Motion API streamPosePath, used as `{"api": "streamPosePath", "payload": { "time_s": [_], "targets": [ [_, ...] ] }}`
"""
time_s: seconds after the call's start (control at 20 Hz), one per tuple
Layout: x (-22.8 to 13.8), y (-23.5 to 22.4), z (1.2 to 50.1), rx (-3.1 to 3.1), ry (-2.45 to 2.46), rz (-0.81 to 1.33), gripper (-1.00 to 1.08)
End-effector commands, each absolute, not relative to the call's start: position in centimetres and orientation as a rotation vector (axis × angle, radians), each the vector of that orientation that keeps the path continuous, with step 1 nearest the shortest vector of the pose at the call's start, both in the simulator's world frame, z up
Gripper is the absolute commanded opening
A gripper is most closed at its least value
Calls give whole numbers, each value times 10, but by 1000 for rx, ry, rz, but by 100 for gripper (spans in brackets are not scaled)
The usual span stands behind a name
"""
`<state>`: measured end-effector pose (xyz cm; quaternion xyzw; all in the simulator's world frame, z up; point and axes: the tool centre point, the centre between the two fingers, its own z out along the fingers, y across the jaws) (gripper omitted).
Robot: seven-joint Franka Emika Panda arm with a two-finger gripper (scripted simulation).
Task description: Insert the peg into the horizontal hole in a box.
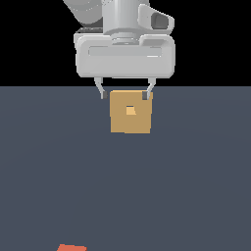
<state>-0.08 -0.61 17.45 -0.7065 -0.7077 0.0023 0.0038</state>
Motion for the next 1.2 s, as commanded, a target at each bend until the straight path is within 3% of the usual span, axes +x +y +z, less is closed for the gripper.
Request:
{"api": "streamPosePath", "payload": {
  "time_s": [0.0, 0.5, 1.15],
  "targets": [
    [-1, -6, 174, -2214, -2218, 7, 100],
    [-9, -48, 161, -2226, -2208, 7, 100],
    [-42, -203, 111, -2269, -2171, 6, 100]
  ]
}}
